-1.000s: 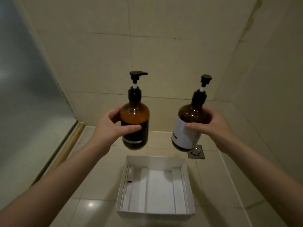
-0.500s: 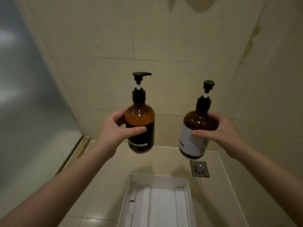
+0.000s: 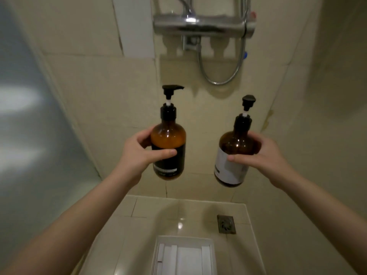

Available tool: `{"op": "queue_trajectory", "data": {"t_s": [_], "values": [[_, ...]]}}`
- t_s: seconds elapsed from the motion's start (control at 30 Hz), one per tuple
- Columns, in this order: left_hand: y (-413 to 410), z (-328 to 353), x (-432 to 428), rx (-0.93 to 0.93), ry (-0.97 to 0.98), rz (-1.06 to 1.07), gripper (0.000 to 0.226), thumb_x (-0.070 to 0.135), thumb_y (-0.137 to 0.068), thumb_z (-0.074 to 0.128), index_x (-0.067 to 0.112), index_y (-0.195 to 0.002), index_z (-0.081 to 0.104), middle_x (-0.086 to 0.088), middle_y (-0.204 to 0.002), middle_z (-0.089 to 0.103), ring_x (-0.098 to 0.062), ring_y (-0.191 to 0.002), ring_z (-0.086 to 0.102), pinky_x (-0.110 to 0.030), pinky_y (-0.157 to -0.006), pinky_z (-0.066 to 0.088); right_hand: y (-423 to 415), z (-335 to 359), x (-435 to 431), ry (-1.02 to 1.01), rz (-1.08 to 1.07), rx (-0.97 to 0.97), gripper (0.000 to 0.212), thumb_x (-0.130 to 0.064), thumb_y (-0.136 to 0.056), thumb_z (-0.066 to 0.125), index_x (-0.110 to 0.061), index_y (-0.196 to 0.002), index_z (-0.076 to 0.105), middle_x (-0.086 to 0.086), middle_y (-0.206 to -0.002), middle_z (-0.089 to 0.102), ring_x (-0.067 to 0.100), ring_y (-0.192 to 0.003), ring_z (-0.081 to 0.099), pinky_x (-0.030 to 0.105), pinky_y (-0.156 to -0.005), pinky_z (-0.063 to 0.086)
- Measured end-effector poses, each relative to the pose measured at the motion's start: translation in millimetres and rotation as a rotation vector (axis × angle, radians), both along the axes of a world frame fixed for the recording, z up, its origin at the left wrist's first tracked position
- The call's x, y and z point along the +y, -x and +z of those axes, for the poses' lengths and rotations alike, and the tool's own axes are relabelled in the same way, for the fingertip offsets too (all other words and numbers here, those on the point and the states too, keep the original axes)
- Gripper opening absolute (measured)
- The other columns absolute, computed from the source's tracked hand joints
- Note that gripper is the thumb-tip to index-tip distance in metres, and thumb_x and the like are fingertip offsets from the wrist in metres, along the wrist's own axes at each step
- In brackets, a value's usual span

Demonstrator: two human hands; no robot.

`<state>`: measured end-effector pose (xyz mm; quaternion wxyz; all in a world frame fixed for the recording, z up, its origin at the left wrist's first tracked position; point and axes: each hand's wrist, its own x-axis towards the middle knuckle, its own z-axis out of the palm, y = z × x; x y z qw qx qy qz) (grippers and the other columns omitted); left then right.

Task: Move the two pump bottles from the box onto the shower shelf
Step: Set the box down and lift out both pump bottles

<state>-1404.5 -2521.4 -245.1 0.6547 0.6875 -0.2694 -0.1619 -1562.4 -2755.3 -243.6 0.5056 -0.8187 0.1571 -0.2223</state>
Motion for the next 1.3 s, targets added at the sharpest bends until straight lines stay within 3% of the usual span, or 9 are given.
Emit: {"op": "queue_trajectory", "data": {"t_s": [0.1,0.23,0.4,0.57,0.7,0.8,0.93,1.3], "values": [[2.6,65.5,1.5,-0.002,0.009,-0.003,0.083,0.029,-0.043,0.081,0.017,-0.121,0.059,0.000,-0.114,0.066,-0.015,-0.109,0.059,-0.034,-0.091,0.045,-0.1,71.0,7.6,0.033,-0.005,-0.012,0.056,-0.040,-0.047,0.085,-0.039,-0.098,0.061,-0.018,-0.100,0.065,-0.001,-0.097,0.059,0.020,-0.075,0.048],[4.7,153.2,6.9,-0.013,0.022,0.000,0.082,0.032,-0.040,0.082,0.018,-0.118,0.061,0.003,-0.111,0.067,-0.012,-0.107,0.059,-0.033,-0.088,0.045,0.0,164.6,18.5,0.060,-0.017,-0.036,0.059,-0.033,-0.049,0.086,-0.030,-0.104,0.064,-0.013,-0.102,0.068,0.008,-0.100,0.062,0.029,-0.085,0.051],[7.7,265.7,22.4,-0.019,0.048,0.006,0.075,0.039,-0.035,0.084,0.031,-0.107,0.065,0.011,-0.103,0.069,-0.006,-0.102,0.061,-0.030,-0.084,0.046,8.6,286.4,30.6,0.063,0.029,-0.046,0.068,-0.033,-0.049,0.086,-0.021,-0.113,0.065,-0.007,-0.107,0.069,0.010,-0.103,0.063,0.032,-0.089,0.052],[11.1,373.7,38.6,-0.041,0.064,0.044,0.079,0.036,-0.036,0.085,0.024,-0.111,0.066,0.002,-0.106,0.070,-0.015,-0.103,0.062,-0.036,-0.089,0.048,27.2,400.2,40.7,0.063,0.071,-0.072,0.062,-0.046,-0.042,0.081,-0.034,-0.102,0.066,-0.014,-0.100,0.071,0.003,-0.100,0.064,0.027,-0.084,0.051],[17.4,442.5,50.6,-0.073,0.065,0.028,0.075,0.035,-0.036,0.085,0.024,-0.108,0.067,0.005,-0.103,0.070,-0.013,-0.100,0.063,-0.033,-0.083,0.049,39.5,471.1,46.6,0.114,0.078,-0.072,0.051,-0.051,-0.044,0.080,-0.040,-0.091,0.066,-0.029,-0.094,0.069,-0.011,-0.090,0.063,0.019,-0.074,0.047],[25.2,480.7,58.4,-0.099,0.071,0.005,0.078,0.036,-0.037,0.085,0.022,-0.112,0.066,0.004,-0.104,0.070,-0.013,-0.100,0.064,-0.033,-0.082,0.050,48.7,506.2,52.1,0.132,0.079,-0.081,0.046,-0.049,-0.046,0.080,-0.041,-0.090,0.067,-0.028,-0.094,0.070,-0.010,-0.090,0.064,0.013,-0.072,0.047],[37.5,512.2,65.7,-0.125,0.089,-0.017,0.074,0.035,-0.038,0.085,0.025,-0.109,0.067,0.003,-0.105,0.070,-0.016,-0.101,0.064,-0.037,-0.086,0.051,55.6,531.0,60.5,0.148,0.052,-0.092,0.052,-0.053,-0.042,0.080,-0.038,-0.091,0.066,-0.016,-0.095,0.071,0.003,-0.097,0.063,0.026,-0.079,0.050],[40.1,530.2,73.9,-0.152,0.120,-0.124,0.079,0.036,-0.039,0.086,0.020,-0.114,0.065,-0.001,-0.111,0.068,-0.022,-0.107,0.062,-0.042,-0.089,0.051,64.1,552.5,87.3,0.128,0.020,-0.115,0.048,-0.043,-0.047,0.081,-0.035,-0.092,0.065,-0.012,-0.097,0.070,0.008,-0.097,0.063,0.027,-0.075,0.051]]}}
